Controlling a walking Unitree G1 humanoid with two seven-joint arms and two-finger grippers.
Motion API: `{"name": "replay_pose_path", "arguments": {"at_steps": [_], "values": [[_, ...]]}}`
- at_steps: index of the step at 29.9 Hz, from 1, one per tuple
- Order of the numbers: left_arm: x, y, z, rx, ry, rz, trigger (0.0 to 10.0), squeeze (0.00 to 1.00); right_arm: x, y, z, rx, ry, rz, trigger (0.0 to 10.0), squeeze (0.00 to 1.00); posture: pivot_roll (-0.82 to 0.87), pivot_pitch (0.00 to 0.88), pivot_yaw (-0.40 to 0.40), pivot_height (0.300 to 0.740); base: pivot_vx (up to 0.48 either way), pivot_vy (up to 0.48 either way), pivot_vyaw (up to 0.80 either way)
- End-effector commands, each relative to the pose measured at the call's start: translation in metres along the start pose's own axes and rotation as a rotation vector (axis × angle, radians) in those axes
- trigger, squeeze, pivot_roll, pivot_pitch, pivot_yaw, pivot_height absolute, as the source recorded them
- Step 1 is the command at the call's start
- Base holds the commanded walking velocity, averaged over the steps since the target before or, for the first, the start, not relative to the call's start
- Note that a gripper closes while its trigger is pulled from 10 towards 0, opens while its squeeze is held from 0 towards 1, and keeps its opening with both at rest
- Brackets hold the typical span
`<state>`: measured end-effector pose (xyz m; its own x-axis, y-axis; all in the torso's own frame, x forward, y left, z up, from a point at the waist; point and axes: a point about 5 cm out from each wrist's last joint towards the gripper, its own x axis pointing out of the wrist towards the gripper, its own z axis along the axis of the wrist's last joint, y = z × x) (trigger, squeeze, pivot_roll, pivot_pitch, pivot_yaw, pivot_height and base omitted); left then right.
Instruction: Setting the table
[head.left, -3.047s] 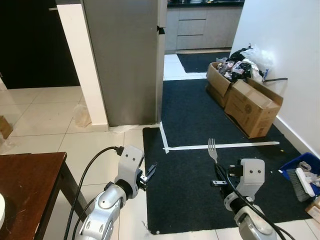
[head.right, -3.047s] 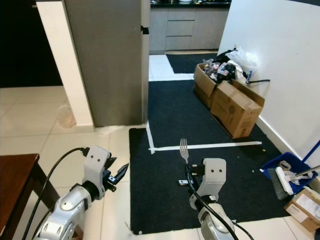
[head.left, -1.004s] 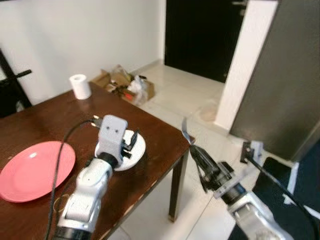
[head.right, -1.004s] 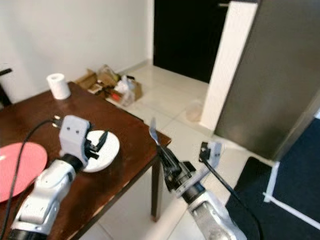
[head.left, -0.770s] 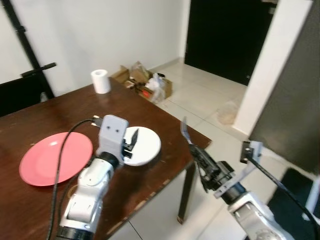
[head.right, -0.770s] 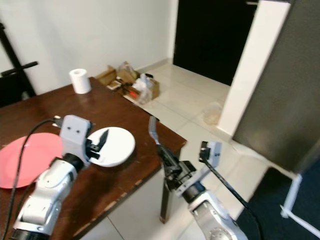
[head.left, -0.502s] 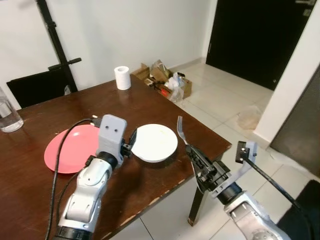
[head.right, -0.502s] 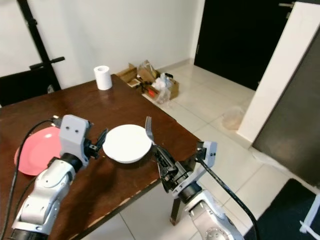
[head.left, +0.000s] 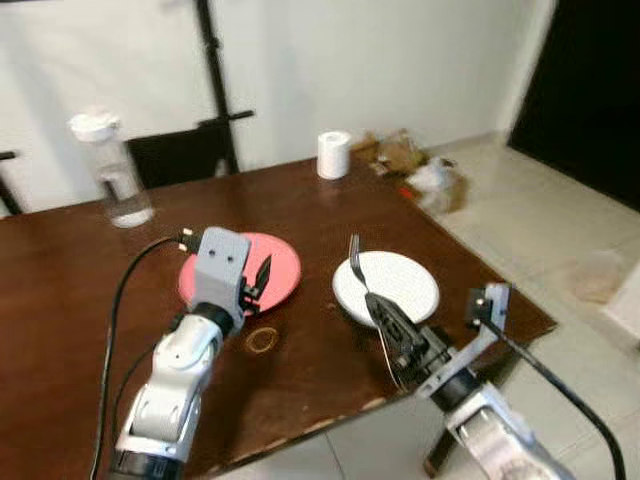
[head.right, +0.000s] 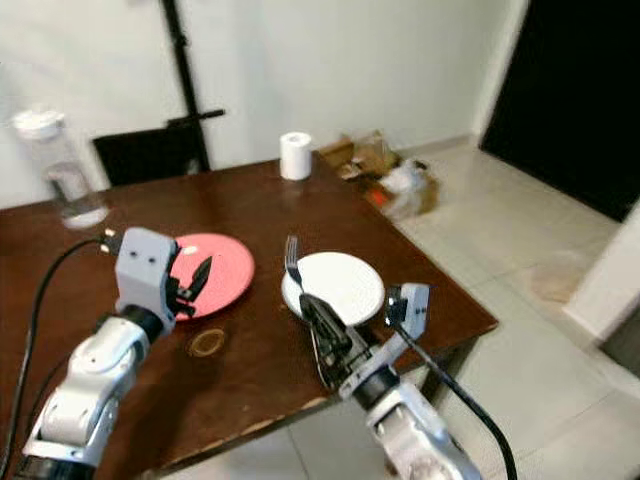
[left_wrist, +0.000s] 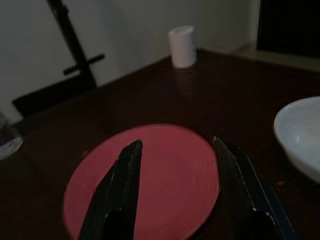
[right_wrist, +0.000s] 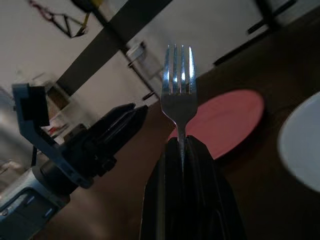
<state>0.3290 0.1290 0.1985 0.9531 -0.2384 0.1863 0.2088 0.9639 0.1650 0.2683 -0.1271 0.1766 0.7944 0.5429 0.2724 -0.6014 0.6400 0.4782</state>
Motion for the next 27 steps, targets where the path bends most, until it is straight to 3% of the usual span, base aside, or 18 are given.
{"name": "replay_pose_path", "arguments": {"at_steps": [1, 20, 23, 27], "values": [[-0.001, -0.002, -0.002, 0.002, 0.015, -0.004, 10.0, 0.00, -0.002, -0.001, -0.001, -0.002, 0.005, -0.005, 10.0, 0.00, 0.04, 0.024, 0.089, 0.740, 0.000, 0.000, 0.76], [0.000, -0.003, -0.003, -0.003, 0.030, 0.004, 10.0, 0.00, -0.005, -0.008, -0.006, -0.013, 0.026, -0.055, 10.0, 0.00, 0.04, 0.033, 0.085, 0.740, 0.000, 0.000, 0.76], [0.000, -0.003, -0.004, -0.005, 0.035, 0.007, 10.0, 0.00, -0.005, -0.012, -0.006, -0.023, 0.024, -0.087, 10.0, 0.00, 0.04, 0.033, 0.084, 0.740, 0.000, 0.000, 0.76], [0.002, -0.003, -0.006, -0.010, 0.047, 0.016, 10.0, 0.00, -0.006, -0.029, -0.004, -0.040, 0.011, -0.231, 10.0, 0.00, 0.04, 0.035, 0.084, 0.740, 0.000, 0.000, 0.33]]}}
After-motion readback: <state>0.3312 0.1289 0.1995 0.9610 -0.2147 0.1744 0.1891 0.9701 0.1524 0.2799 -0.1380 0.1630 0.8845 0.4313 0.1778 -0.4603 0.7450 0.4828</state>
